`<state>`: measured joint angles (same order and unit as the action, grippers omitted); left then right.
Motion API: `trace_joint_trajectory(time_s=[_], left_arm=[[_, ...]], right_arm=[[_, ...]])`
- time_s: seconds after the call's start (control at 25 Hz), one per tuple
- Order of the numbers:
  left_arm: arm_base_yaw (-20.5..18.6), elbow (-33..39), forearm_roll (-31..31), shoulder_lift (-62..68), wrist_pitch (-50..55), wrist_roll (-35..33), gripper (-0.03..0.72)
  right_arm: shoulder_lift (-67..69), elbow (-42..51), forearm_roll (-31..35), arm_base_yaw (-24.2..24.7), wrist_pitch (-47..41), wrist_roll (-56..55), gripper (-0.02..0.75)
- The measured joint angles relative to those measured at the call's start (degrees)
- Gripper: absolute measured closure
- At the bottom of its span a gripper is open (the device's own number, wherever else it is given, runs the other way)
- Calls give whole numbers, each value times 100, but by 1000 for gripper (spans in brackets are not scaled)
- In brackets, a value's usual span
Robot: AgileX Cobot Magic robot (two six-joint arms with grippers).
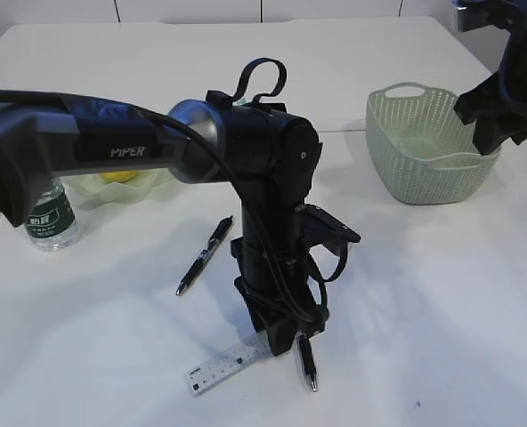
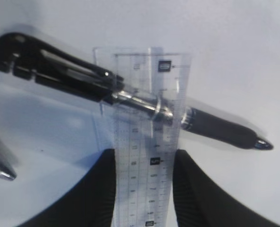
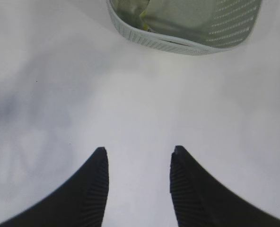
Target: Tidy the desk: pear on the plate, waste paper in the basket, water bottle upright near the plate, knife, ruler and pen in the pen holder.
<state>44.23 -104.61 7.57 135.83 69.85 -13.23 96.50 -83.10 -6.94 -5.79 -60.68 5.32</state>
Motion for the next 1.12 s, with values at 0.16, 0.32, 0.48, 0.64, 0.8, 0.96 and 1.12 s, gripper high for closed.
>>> trace_joint_trajectory(time_s=[0.16,0.32,0.48,0.64,0.8,0.96,1.12], left_arm=[[0,11,46,-27,-12,36,445],[0,34,46,-51,-30,85,445],[0,34,58,-60,-30,138,445],[0,70,58,-99,-35,160,445],[0,98,47,-134,-35,160,445],[0,102,37,-181,-35,160,445],[0,102,37,-241,-35,160,445]], right_arm=[[0,0,0,0,0,0,386],[0,0,0,0,0,0,386],[0,0,0,0,0,0,386],[0,0,0,0,0,0,386],[0,0,0,0,-11,0,386],[0,0,0,0,-11,0,386],[0,0,0,0,-11,0,386]])
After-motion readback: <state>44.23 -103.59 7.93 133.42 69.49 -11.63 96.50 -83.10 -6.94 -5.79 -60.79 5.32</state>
